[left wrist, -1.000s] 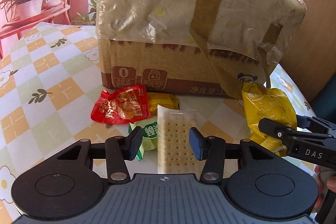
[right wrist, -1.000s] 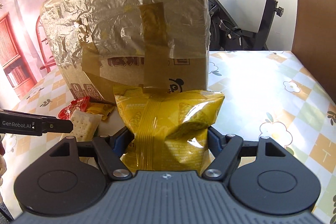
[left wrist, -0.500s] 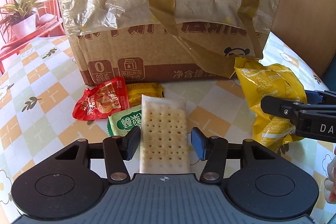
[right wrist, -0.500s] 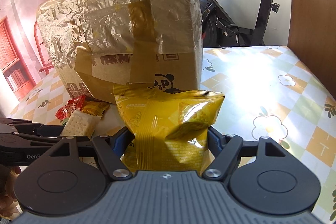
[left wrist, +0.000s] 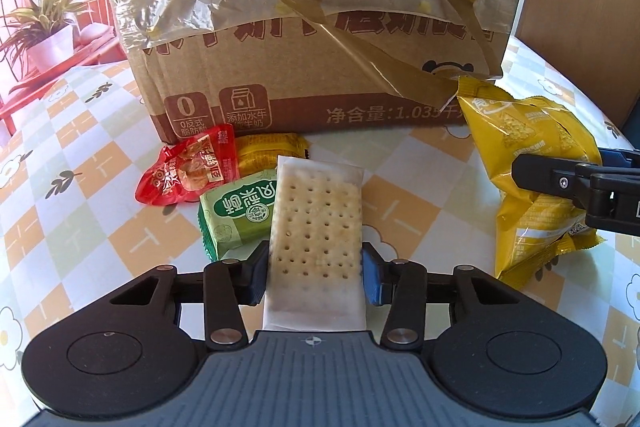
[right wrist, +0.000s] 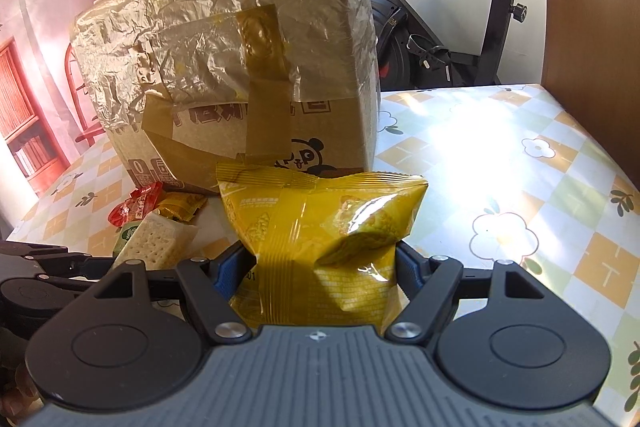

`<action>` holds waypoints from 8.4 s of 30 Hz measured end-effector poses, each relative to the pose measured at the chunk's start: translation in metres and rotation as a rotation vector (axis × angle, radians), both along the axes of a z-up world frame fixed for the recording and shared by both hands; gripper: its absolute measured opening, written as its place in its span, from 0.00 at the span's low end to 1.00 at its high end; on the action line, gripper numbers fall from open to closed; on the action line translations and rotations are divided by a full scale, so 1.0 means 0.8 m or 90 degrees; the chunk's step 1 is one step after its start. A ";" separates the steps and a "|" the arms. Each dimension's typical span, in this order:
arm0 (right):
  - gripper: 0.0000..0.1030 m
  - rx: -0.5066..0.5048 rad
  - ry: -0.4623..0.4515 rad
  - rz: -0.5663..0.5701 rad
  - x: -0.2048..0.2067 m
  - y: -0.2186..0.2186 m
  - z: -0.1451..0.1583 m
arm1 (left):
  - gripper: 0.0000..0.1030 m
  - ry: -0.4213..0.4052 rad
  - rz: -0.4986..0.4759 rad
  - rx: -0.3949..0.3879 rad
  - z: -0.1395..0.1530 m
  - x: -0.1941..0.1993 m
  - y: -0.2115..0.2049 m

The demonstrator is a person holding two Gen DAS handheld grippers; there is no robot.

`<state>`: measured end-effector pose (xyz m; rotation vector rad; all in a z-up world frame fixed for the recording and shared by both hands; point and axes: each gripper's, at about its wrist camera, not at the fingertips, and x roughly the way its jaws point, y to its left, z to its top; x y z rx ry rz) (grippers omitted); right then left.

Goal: Organize snacks
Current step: 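Grasp the white cracker packet with the left gripper while the right holds the yellow bag, then lift and carry the cracker packet and yellow bag over the box with both grippers, then open both grippers over the box, dropping the cracker packet and yellow bag, then move both grippers back to the remaining snacks beside the box, then lower the left gripper to the red packet while the right moves to the gold packet, then grasp the red packet with the left gripper, then lift the red packet with the left gripper while the right lowers around the gold packet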

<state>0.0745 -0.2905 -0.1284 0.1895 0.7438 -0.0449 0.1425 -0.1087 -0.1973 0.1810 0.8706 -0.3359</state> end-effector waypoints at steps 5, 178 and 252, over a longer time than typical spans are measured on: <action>0.73 0.002 -0.006 0.002 -0.002 0.000 0.004 | 0.47 -0.006 0.015 -0.030 0.013 0.004 0.014; 0.52 -0.065 0.013 0.059 0.081 0.083 -0.066 | 0.56 0.060 0.060 -0.071 0.017 0.128 0.147; 0.54 -0.037 0.001 0.063 0.073 0.076 -0.064 | 0.17 -0.016 0.077 -0.081 0.024 0.056 0.084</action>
